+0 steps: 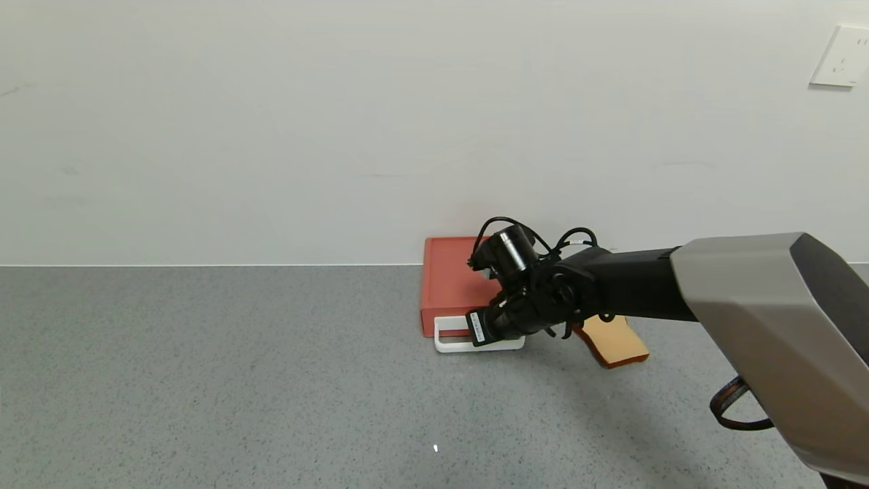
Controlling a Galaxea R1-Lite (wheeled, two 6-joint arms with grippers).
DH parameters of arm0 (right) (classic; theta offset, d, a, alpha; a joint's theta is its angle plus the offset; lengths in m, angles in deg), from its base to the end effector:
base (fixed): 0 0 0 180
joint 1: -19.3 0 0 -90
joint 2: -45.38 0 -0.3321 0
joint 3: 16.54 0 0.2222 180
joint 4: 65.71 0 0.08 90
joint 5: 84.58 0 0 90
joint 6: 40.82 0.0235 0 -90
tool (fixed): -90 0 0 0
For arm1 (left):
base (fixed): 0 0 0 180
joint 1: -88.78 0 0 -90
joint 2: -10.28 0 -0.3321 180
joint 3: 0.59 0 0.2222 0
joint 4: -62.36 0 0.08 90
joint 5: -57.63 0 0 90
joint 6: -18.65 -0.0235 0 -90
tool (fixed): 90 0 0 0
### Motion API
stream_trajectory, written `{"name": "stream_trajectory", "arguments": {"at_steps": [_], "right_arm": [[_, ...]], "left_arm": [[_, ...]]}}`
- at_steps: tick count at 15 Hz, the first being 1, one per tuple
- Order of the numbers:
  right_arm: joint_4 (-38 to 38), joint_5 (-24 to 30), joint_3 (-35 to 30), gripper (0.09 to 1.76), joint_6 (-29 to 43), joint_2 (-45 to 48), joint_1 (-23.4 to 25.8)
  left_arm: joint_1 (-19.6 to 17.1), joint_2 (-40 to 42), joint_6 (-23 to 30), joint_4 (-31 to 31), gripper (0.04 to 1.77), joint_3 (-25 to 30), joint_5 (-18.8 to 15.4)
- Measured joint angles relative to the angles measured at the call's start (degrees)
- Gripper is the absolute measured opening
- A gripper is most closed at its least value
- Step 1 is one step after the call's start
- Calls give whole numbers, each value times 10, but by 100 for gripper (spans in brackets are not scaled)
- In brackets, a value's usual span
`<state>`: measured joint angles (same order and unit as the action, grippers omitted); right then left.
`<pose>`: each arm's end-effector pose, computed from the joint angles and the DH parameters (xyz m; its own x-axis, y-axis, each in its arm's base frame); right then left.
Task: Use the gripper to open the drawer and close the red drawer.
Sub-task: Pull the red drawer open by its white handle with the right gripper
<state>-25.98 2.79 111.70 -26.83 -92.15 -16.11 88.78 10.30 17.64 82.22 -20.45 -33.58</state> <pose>0.4343 0.3074 0.1102 0.5605 0.3422 -0.7541 -0.3891 0.9127 0.1249 -0.0196 -0.0005 0.0755 0.9998 -0.0211 0.0003 0.0211 0.9996 0.0176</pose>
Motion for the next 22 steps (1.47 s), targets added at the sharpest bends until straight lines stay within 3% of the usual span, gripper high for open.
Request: {"name": "stream_trajectory", "arguments": {"at_steps": [5, 22], "right_arm": [[20, 1, 8, 11, -1, -6, -8], [207, 10, 30, 11, 22, 11, -44]], "left_arm": [[0, 0, 0, 0, 172, 0, 0], [0, 0, 0, 0, 172, 0, 0]]}}
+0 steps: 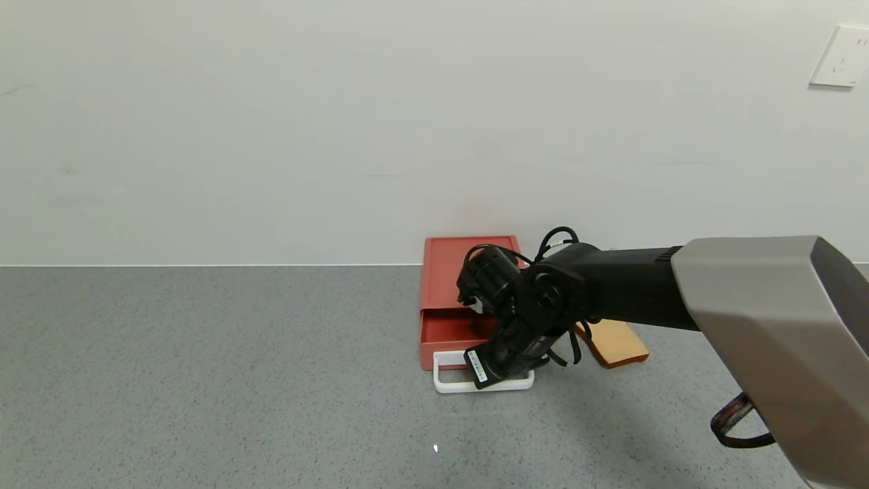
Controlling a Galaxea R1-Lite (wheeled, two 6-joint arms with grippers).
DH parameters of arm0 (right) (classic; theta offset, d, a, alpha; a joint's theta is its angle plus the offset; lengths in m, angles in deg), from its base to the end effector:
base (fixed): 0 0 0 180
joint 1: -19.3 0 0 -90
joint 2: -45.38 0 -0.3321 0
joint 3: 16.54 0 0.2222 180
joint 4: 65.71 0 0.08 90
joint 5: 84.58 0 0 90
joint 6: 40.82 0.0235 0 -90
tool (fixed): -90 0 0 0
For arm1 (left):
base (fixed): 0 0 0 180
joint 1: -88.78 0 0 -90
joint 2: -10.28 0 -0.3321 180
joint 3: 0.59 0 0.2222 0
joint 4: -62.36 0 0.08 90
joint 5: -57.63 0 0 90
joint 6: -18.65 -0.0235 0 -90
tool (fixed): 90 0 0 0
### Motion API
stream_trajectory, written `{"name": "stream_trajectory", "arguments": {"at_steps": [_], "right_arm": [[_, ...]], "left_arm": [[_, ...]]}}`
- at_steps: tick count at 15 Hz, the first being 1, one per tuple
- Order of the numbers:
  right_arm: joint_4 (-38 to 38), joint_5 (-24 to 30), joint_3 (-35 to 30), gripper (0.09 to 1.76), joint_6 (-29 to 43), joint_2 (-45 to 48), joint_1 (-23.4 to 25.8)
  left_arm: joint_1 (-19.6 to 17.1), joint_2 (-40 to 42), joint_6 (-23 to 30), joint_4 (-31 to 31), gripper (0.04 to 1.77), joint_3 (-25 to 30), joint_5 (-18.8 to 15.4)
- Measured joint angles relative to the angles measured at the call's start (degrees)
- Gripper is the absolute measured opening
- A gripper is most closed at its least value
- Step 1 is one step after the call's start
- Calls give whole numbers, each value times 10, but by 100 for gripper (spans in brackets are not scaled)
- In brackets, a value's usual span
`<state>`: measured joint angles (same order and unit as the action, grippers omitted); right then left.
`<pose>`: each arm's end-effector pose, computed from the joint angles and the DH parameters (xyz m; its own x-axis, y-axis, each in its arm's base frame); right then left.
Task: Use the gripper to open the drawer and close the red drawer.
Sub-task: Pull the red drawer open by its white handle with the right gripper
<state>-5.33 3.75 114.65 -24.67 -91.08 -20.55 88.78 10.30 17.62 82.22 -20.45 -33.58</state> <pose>0.3879 0.3229 0.1141 0.3351 0.2417 -0.9107 -0.4118 0.9069 0.0892 -0.0196 -0.0005 0.0755 0.9998 -0.0211 0.0003 0.0211 0.9996 0.0180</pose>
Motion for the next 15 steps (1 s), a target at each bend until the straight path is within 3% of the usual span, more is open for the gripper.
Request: {"name": "stream_trajectory", "arguments": {"at_steps": [15], "right_arm": [[28, 0, -66, 11, 49, 40, -44]], "left_arm": [[0, 0, -1, 0, 172, 0, 1]]}}
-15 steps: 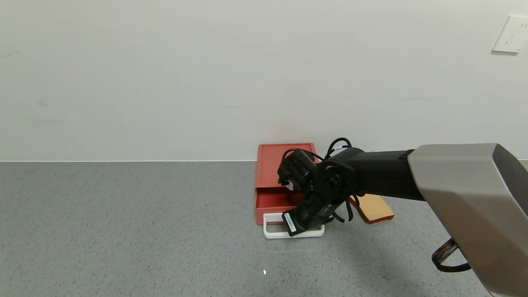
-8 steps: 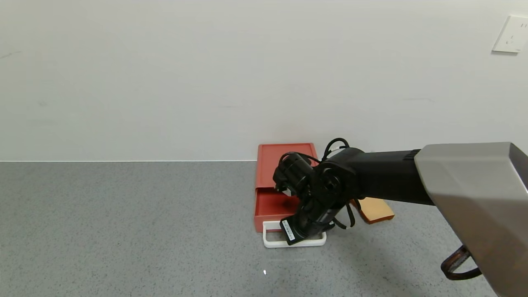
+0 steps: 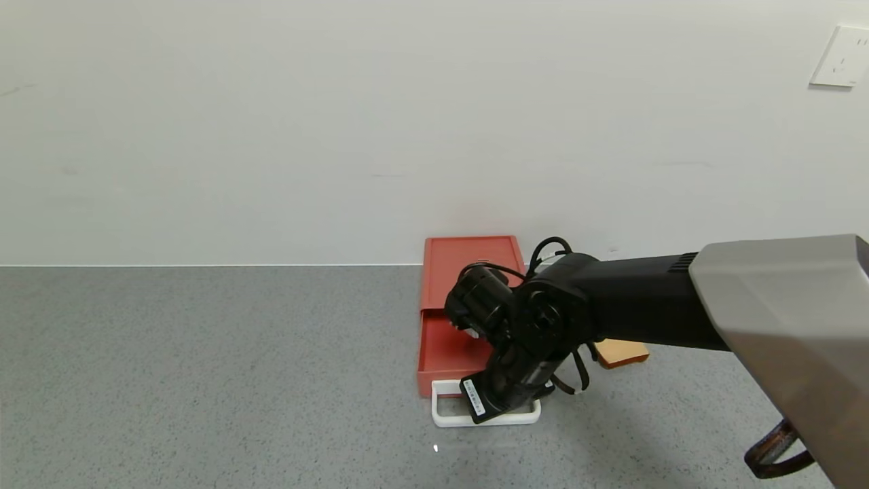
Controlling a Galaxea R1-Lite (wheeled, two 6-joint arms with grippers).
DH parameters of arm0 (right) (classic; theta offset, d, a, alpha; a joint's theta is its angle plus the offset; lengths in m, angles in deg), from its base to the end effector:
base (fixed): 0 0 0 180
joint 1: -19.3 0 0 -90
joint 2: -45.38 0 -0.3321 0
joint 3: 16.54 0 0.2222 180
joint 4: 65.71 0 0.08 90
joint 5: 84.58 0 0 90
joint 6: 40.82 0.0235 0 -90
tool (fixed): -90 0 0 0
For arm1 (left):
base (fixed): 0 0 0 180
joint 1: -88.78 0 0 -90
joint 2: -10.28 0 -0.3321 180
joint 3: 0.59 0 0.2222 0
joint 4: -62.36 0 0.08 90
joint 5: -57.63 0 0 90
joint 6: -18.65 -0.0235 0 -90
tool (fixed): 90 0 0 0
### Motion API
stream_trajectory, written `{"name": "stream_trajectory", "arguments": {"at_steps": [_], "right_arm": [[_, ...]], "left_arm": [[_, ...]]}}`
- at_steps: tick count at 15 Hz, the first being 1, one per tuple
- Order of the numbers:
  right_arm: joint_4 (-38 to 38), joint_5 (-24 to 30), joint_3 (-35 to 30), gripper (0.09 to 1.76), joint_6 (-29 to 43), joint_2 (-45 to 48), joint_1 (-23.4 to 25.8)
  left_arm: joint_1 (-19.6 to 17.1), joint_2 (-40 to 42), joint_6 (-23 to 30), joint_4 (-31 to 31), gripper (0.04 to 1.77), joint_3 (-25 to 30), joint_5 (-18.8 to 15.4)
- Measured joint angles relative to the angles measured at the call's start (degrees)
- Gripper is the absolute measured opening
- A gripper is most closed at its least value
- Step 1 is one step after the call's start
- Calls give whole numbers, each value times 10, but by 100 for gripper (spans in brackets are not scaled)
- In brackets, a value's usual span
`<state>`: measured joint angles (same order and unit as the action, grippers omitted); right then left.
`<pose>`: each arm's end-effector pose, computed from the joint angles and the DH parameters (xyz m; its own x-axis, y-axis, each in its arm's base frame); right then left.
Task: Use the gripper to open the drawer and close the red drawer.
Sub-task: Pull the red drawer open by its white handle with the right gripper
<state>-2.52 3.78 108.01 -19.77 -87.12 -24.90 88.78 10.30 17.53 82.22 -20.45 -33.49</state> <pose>0.3431 0.3327 0.1162 0.2516 0.2048 -0.9459 -0.4005 0.9118 0.0908 -0.0196 -0.0005 0.0755 0.9998 -0.0195 0.0003 0.0195 0.9996 0.0196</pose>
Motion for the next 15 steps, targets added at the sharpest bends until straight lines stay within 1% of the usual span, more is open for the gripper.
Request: {"name": "stream_trajectory", "arguments": {"at_steps": [3, 15], "right_arm": [[0, 0, -11, 11, 12, 6, -11], [6, 1, -36, 11, 13, 30, -16]], "left_arm": [[0, 0, 0, 0, 172, 0, 0], [0, 0, 0, 0, 172, 0, 0]]}}
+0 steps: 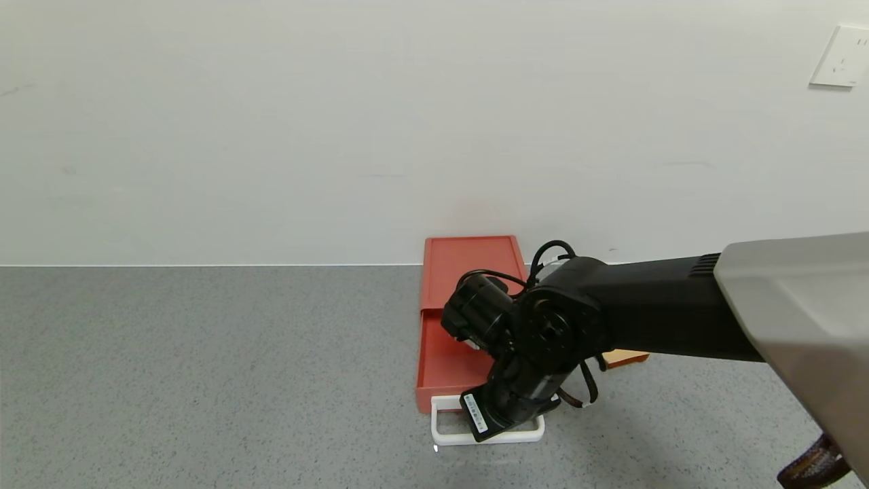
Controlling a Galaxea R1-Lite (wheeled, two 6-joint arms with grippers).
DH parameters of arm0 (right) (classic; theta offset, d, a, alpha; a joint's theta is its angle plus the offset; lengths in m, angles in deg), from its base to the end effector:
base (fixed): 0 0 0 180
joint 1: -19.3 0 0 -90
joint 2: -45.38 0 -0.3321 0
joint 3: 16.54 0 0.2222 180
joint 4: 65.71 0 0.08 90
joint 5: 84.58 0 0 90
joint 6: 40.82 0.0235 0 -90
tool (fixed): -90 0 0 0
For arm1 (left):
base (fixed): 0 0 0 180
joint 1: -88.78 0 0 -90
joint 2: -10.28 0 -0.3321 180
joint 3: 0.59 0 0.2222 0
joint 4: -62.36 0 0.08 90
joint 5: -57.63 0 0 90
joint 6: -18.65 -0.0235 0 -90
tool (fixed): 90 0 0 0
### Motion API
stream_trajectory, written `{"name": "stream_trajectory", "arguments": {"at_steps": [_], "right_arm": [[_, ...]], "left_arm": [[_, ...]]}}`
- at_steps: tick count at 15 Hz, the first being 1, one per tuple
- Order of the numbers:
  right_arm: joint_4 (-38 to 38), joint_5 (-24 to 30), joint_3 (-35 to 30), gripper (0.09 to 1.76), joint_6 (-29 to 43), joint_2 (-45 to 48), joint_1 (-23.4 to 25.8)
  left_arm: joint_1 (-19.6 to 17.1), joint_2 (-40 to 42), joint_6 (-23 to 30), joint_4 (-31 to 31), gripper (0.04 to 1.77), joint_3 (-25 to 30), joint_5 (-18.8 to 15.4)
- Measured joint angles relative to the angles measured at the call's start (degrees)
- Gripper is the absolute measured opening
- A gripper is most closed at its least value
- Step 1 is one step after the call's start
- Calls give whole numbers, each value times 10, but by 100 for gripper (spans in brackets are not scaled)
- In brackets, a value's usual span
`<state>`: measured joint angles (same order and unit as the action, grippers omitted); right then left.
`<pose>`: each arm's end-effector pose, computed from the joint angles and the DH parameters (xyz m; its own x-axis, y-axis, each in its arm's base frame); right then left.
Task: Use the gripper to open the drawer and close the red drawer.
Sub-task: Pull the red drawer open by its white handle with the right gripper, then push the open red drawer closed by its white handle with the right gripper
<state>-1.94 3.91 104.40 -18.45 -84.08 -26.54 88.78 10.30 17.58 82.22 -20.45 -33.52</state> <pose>0.3225 0.3312 0.1249 0.2308 0.1998 -0.9523 -0.4054 0.9094 0.0926 -0.0196 -0.0005 0.0755 0.9998 -0.0201 0.0003 0.0201 0.9996 0.0187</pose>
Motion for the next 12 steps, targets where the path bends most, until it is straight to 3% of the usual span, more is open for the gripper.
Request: {"name": "stream_trajectory", "arguments": {"at_steps": [7, 12], "right_arm": [[1, 33, -14, 11, -5, 105, 10], [-39, 136, -64, 11, -49, 225, 64]], "left_arm": [[0, 0, 0, 0, 172, 0, 0], [0, 0, 0, 0, 172, 0, 0]]}}
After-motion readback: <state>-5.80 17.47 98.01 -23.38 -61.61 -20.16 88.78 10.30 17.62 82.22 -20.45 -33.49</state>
